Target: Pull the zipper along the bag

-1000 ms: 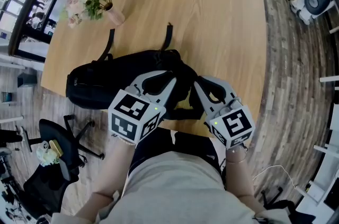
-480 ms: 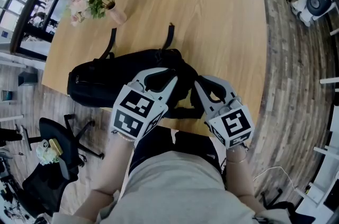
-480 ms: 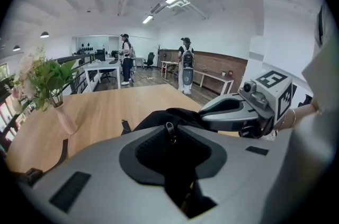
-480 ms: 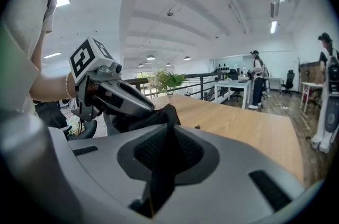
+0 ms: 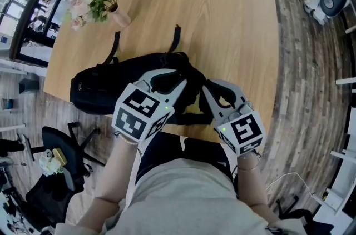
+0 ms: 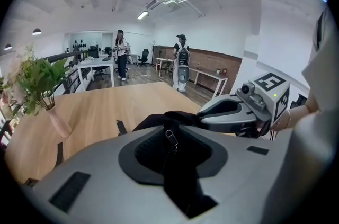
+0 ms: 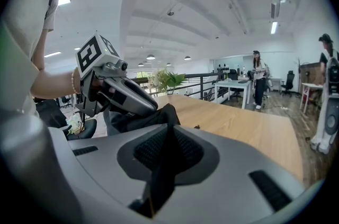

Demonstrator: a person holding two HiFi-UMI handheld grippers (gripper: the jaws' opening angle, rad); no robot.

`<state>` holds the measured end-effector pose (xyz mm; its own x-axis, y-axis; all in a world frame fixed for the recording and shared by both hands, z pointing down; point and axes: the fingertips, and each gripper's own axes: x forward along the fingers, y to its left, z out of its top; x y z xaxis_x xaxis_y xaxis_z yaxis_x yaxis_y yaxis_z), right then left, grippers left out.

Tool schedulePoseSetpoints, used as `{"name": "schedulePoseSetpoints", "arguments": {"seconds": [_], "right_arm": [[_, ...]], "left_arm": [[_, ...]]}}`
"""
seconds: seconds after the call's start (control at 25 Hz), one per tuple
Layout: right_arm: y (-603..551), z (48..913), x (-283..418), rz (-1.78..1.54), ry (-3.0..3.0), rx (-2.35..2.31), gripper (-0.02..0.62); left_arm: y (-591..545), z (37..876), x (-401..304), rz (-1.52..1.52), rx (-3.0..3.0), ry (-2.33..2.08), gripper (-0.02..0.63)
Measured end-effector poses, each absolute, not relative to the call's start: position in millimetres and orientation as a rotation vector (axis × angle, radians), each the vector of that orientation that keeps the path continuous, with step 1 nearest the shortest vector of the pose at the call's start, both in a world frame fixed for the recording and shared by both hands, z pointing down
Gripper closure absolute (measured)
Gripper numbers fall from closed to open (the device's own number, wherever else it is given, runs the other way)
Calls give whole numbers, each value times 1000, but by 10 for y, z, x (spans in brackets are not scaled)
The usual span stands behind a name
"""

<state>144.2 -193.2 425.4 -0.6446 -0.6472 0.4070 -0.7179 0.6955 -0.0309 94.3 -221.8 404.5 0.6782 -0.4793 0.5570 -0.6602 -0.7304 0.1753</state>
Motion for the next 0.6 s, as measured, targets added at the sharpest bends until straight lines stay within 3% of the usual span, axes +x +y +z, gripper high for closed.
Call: {"name": "schedulePoseSetpoints", "arguments": {"seconds": [0.6], "right_arm": [[-1945,4239,1430,257,-2518,1076,549]], "left_arm": [[-2148,3847,859,615,2590,-942,561]]}}
